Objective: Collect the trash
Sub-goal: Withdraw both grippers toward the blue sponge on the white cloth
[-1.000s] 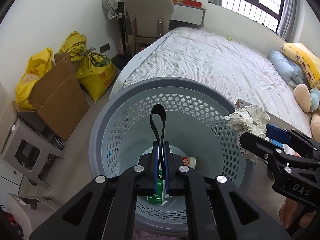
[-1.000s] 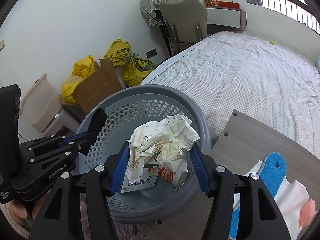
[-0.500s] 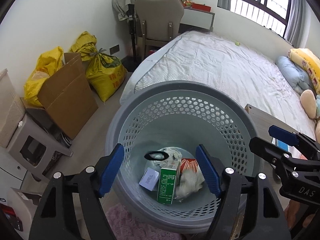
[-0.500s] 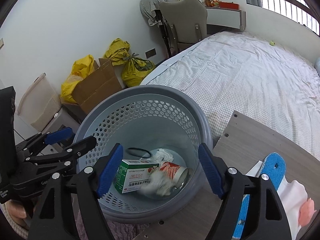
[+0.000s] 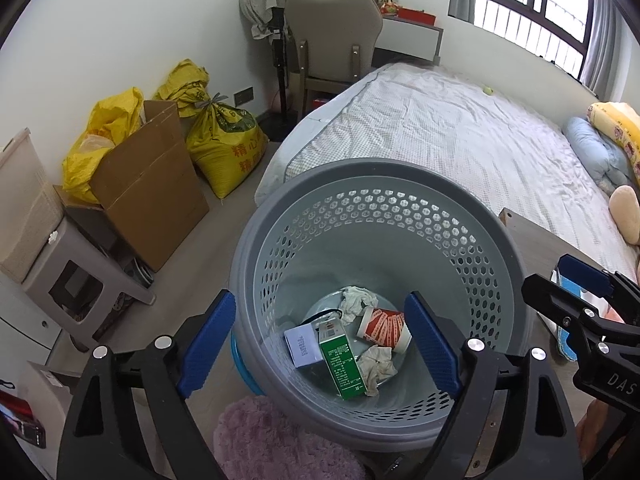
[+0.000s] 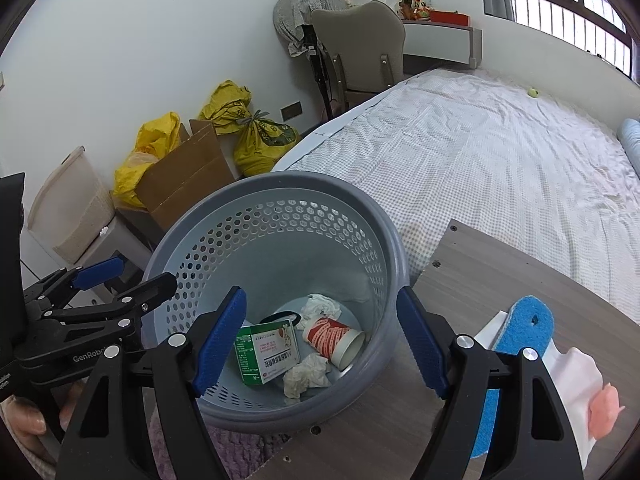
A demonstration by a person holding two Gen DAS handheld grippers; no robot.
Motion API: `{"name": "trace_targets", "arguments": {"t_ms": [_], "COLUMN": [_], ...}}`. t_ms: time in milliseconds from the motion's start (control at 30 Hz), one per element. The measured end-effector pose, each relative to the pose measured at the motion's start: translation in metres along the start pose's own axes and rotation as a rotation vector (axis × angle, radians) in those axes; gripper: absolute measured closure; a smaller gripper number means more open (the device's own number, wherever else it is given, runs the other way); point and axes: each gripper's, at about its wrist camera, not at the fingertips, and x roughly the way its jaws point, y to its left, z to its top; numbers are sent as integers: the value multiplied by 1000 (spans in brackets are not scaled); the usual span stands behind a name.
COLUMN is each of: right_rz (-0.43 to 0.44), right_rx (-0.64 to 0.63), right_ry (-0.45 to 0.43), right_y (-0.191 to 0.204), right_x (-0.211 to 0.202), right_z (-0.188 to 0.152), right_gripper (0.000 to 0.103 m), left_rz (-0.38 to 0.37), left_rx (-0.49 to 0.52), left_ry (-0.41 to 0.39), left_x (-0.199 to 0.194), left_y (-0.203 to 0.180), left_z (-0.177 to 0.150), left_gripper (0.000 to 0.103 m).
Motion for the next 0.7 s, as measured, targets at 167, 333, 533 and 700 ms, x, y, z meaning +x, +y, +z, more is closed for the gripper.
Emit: {"name": "trace_targets", "arguments": {"t_ms": [167, 333, 533, 700], "right_rz": [1, 2, -7, -19], "right_rx": [11, 8, 5, 14], "right_ry": [-2, -4, -20, -35], "right_y": [-2, 0, 1, -3], "right_x": [-4, -7, -19, -31], "right_z": [-5, -10, -16, -21], "right_gripper": [29, 29, 26, 25], "left_rz": [29, 42, 47, 44], "left_rx": [-4, -22, -18, -10], "left_ry": [-6, -16, -38, -60], "left_x": [-4, -12, -23, -34], "left_y": [0, 2, 0, -5], "left_z": [-4, -9, -10, -11], "left_gripper": [15, 14, 11, 11]}}
